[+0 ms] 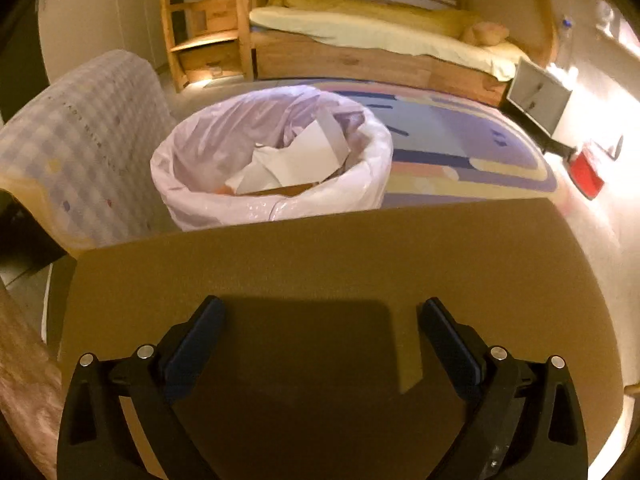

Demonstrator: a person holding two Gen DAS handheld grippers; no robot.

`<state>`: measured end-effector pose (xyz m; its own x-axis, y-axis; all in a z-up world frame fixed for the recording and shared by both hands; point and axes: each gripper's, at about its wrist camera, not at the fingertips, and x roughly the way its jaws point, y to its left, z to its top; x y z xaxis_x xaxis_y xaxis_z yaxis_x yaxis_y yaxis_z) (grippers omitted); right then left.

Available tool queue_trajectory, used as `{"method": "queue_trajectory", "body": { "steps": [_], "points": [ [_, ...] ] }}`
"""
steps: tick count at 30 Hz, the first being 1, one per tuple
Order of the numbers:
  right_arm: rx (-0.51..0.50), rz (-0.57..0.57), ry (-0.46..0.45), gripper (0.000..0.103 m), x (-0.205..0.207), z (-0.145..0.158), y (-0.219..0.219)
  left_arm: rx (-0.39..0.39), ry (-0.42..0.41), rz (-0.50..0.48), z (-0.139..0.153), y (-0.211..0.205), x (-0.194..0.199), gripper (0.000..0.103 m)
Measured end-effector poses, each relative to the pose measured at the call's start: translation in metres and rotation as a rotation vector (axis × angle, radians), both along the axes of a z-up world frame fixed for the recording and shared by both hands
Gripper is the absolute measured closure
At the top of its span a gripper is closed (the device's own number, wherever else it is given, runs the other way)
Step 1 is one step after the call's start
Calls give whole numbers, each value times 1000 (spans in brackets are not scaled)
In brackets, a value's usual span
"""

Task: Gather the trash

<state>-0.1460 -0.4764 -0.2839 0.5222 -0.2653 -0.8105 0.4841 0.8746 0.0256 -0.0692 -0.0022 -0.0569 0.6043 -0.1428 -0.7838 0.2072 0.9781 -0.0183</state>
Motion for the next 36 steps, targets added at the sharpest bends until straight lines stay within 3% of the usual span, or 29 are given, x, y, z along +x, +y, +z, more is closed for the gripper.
{"method": "queue_trajectory", "body": {
  "steps": [8,10,15,36],
  "points": [
    [4,0,-2,6,-14,6,1,-54,-9,11,-12,25,-16,7],
    [3,1,3,6,10,0,-16,-71,-13,5,-15,30,-21,7],
    [3,1,4,6,11,-1,-15,-109,-26,-1,-17,39,-29,7],
    [2,0,5,6,12,-1,-15,-47,-119,75,22,28,-34,7]
  ]
}}
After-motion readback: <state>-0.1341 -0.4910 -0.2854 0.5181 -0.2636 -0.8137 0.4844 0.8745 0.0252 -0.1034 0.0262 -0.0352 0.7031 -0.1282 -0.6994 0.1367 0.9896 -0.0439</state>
